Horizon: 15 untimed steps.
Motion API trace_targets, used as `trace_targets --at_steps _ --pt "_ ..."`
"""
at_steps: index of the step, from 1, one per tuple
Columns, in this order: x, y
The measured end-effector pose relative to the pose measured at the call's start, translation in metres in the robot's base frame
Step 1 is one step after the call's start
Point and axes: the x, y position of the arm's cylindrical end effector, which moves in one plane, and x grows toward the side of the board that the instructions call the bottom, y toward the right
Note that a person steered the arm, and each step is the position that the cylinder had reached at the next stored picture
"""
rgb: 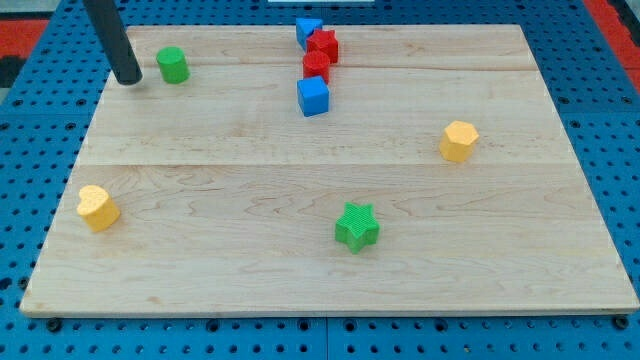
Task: Slide green circle diagonally in between the red circle and yellow heart
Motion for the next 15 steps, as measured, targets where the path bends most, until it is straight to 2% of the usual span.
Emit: trace_targets --at_steps 2,4,6,8,11,14,15 --pt "-0.059 0.007" --pt "-0.069 0.025" --pt "-0.051 0.029" --pt "-0.036 0.075" --pt "-0.025 0.070" --pt "0.039 0.069" --pt "0.073 0.069"
